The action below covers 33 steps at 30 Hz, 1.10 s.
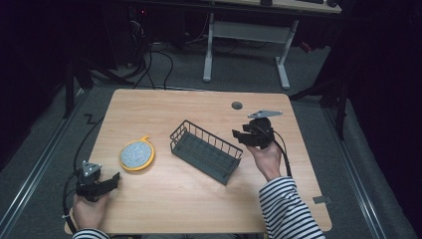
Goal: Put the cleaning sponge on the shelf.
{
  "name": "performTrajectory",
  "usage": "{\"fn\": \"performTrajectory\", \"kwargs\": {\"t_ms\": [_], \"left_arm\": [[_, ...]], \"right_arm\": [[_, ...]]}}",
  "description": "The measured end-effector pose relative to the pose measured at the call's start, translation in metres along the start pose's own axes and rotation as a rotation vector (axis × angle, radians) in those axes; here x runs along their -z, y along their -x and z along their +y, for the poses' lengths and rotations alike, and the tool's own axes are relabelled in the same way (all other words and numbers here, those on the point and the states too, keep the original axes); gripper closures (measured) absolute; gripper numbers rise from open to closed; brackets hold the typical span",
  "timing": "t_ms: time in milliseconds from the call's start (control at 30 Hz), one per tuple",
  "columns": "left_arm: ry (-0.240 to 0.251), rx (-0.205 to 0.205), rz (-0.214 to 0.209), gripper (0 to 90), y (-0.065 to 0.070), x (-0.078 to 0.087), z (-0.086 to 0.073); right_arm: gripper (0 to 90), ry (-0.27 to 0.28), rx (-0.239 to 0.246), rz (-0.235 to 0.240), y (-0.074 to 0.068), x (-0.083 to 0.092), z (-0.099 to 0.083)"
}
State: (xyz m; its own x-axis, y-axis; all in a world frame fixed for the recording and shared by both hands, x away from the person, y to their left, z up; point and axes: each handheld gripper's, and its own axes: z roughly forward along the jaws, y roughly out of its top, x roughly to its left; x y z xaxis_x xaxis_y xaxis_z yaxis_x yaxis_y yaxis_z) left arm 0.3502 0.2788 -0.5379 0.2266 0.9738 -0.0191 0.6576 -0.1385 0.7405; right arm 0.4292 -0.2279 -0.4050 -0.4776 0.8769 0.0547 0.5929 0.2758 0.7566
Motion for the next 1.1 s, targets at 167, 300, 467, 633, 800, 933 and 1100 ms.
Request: {"fn": "performTrajectory", "kwargs": {"t_ms": [167,300,467,633,800,933,1100], "left_arm": [[0.002,0.002,0.005,29.0,0.000,0.000,0.000],[0.002,0.002,0.004,29.0,0.000,0.000,0.000],[0.002,0.002,0.004,28.9,0.000,0.000,0.000],[0.001,0.001,0.003,28.7,0.000,0.000,0.000],[-0.001,0.000,0.000,28.1,0.000,0.000,0.000],[-0.002,-0.004,-0.009,26.1,0.001,0.000,0.000],[0.000,0.004,-0.036,22.9,-0.001,0.000,0.000]], "right_arm": [[49.3,0.023,-0.036,-0.022,0.015,0.018,-0.014],[49.3,0.030,-0.083,-0.039,0.027,0.026,-0.031],[49.5,0.014,-0.117,-0.063,0.038,0.031,-0.053],[50.1,0.019,-0.150,-0.081,0.046,0.035,-0.075],[50.4,0.012,-0.186,-0.096,0.054,0.037,-0.095],[50.5,0.006,-0.248,-0.114,0.063,0.041,-0.124],[50.2,-0.005,-0.280,-0.145,0.068,0.038,-0.150]]}}
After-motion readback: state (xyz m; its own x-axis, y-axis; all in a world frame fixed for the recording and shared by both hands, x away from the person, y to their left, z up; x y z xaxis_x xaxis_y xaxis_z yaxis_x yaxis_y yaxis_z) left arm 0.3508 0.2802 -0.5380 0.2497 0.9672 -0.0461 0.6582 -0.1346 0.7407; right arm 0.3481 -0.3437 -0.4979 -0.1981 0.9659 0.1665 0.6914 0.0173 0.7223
